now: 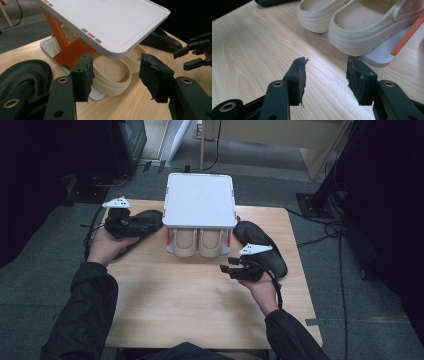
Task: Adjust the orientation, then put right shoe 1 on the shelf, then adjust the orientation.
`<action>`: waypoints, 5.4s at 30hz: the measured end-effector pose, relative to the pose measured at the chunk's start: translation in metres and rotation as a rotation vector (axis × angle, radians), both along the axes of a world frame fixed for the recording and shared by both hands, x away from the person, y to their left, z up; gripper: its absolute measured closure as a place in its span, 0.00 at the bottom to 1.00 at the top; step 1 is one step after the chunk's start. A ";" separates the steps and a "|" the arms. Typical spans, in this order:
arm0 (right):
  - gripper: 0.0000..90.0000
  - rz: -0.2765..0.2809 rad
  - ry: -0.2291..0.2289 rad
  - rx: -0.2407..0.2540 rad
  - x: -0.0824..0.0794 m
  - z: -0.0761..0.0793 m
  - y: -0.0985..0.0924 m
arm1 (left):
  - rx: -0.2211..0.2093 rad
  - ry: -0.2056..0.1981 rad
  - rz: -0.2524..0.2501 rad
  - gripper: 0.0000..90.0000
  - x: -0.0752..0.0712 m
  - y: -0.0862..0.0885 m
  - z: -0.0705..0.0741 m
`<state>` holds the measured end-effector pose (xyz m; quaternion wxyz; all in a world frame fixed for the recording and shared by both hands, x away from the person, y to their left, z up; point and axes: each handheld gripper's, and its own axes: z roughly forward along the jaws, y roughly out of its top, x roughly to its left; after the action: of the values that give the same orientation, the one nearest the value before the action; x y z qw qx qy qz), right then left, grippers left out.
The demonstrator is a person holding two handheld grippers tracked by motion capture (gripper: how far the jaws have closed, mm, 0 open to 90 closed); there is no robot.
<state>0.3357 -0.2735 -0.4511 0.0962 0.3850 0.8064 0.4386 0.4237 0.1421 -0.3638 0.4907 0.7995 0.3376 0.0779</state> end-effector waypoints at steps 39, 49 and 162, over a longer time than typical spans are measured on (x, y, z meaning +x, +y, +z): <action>0.57 0.033 -0.007 -0.005 0.006 -0.012 0.002 | 0.042 0.074 0.157 0.65 0.028 0.069 -0.076; 0.58 0.024 0.001 -0.012 0.005 -0.011 0.000 | 0.060 0.085 0.210 0.80 0.044 0.082 -0.097; 0.58 0.008 0.015 -0.014 -0.013 -0.018 -0.001 | 0.113 0.269 0.258 0.73 0.093 0.054 -0.123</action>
<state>0.3228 -0.2747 -0.4690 0.0910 0.3844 0.8116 0.4304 0.5168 0.1965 -0.4864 0.3813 0.7791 0.4950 0.0516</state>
